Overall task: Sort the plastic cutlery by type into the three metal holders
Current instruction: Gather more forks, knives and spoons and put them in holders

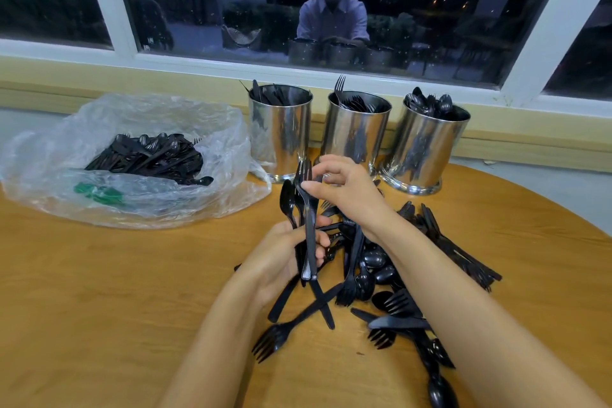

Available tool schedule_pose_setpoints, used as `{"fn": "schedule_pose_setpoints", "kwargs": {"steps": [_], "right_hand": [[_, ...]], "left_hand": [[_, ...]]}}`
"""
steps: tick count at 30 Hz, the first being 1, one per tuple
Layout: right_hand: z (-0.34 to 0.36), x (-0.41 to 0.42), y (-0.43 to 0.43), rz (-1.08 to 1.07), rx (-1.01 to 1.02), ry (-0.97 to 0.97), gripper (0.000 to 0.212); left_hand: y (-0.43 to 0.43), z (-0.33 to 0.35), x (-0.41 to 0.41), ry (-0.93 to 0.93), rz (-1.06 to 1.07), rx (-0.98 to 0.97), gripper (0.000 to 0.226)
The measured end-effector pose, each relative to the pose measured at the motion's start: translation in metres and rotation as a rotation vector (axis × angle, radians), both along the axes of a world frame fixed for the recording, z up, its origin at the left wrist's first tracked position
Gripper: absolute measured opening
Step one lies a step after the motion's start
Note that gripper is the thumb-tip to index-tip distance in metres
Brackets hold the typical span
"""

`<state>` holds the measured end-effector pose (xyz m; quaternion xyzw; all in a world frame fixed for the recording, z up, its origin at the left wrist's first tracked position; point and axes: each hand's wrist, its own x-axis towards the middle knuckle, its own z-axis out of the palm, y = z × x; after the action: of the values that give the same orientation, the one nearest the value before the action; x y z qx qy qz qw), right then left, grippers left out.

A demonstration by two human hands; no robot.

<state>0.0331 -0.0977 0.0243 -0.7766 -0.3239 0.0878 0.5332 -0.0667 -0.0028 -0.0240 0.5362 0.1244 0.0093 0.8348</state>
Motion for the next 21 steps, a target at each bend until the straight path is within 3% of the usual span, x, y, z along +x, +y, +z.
{"fn": "schedule_pose_setpoints", "kwargs": {"steps": [6,13,18,21], "right_hand": [[-0.007,0.002,0.001,0.031,0.118,0.186,0.004],[-0.009,0.009,-0.001,-0.005,0.147,0.161,0.013],[-0.013,0.007,-0.002,-0.014,0.044,0.008,0.017],[-0.014,0.006,-0.001,-0.004,0.08,-0.011,0.049]], "left_hand": [[0.002,-0.001,0.0,-0.032,-0.039,-0.102,0.024],[0.003,-0.001,0.0,-0.026,-0.065,-0.258,0.044],[-0.002,-0.003,0.001,-0.041,-0.074,-0.081,0.033],[0.0,-0.005,0.0,-0.057,-0.02,-0.04,0.025]]}}
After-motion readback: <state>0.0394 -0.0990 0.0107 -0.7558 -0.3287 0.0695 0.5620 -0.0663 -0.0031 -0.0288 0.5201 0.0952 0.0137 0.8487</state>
